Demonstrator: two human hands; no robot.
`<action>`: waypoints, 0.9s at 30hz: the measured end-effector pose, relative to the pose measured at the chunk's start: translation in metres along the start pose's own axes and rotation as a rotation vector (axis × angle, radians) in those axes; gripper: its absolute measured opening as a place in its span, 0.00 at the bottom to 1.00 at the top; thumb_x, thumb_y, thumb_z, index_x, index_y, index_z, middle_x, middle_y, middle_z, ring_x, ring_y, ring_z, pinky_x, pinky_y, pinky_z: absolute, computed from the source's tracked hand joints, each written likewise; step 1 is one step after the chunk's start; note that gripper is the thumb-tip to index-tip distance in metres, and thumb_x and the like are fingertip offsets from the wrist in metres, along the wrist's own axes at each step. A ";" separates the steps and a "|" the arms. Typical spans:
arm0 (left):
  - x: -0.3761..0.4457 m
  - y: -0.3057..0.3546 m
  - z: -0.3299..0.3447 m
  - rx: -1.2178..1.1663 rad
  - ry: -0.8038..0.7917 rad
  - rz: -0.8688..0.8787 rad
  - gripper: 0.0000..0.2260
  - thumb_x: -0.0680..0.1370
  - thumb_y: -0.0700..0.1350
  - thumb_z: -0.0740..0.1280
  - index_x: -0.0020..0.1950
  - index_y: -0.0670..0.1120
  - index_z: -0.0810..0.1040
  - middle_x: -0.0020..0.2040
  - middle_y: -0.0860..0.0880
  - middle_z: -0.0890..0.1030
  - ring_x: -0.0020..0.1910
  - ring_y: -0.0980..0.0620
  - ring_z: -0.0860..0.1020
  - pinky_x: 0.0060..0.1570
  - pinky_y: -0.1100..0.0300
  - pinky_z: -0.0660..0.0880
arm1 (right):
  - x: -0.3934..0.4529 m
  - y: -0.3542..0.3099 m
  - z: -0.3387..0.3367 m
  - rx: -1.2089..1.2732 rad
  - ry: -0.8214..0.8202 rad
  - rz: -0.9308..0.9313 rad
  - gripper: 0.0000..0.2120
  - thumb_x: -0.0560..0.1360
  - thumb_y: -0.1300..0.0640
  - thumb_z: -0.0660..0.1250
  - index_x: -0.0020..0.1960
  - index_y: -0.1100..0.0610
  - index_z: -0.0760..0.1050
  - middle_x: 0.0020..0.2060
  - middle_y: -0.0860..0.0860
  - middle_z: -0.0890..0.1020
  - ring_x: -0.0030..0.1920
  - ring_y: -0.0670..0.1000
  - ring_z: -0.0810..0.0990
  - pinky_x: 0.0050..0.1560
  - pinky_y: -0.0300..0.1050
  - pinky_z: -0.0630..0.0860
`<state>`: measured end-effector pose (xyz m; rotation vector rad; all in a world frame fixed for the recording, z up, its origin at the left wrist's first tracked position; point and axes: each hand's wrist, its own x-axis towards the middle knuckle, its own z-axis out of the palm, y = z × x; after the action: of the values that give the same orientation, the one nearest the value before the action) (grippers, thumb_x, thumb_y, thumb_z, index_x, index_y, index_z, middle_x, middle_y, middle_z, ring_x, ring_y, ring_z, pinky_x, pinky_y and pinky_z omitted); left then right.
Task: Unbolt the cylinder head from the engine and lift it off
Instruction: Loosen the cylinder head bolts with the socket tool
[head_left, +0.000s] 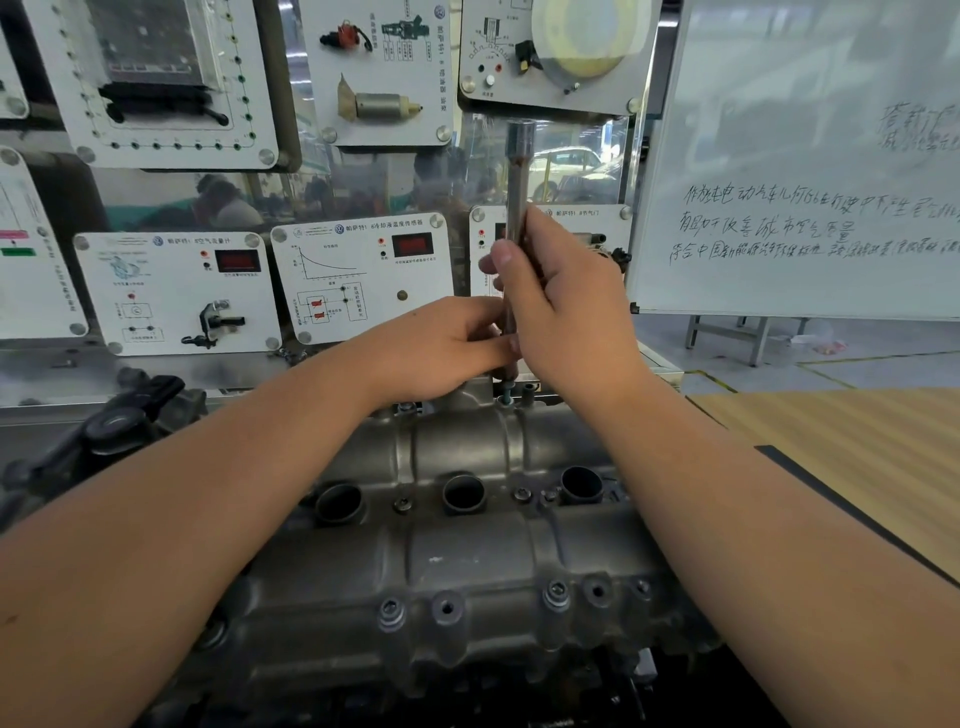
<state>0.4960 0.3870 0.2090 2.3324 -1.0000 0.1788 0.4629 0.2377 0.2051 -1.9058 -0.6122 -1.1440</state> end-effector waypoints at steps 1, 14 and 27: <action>0.000 -0.001 0.000 -0.016 0.000 -0.002 0.05 0.83 0.56 0.63 0.56 0.60 0.77 0.48 0.49 0.85 0.49 0.39 0.81 0.54 0.38 0.77 | 0.000 0.000 0.000 0.007 -0.022 0.020 0.08 0.84 0.58 0.60 0.58 0.58 0.76 0.44 0.49 0.85 0.44 0.45 0.81 0.43 0.40 0.77; 0.000 -0.001 0.001 -0.031 0.008 -0.014 0.10 0.82 0.56 0.65 0.60 0.53 0.78 0.47 0.52 0.85 0.45 0.40 0.82 0.51 0.38 0.78 | 0.000 0.001 0.001 -0.001 0.017 -0.020 0.05 0.83 0.58 0.61 0.48 0.55 0.73 0.38 0.42 0.81 0.42 0.39 0.80 0.41 0.34 0.74; 0.001 -0.001 0.000 -0.004 0.025 -0.005 0.09 0.82 0.56 0.66 0.57 0.53 0.79 0.50 0.51 0.85 0.50 0.46 0.83 0.55 0.40 0.78 | 0.000 0.001 0.001 -0.007 0.009 -0.013 0.07 0.83 0.58 0.62 0.54 0.59 0.77 0.38 0.42 0.81 0.42 0.40 0.80 0.42 0.34 0.74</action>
<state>0.4970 0.3865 0.2088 2.3231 -0.9814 0.2038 0.4641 0.2382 0.2045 -1.9037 -0.6172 -1.1640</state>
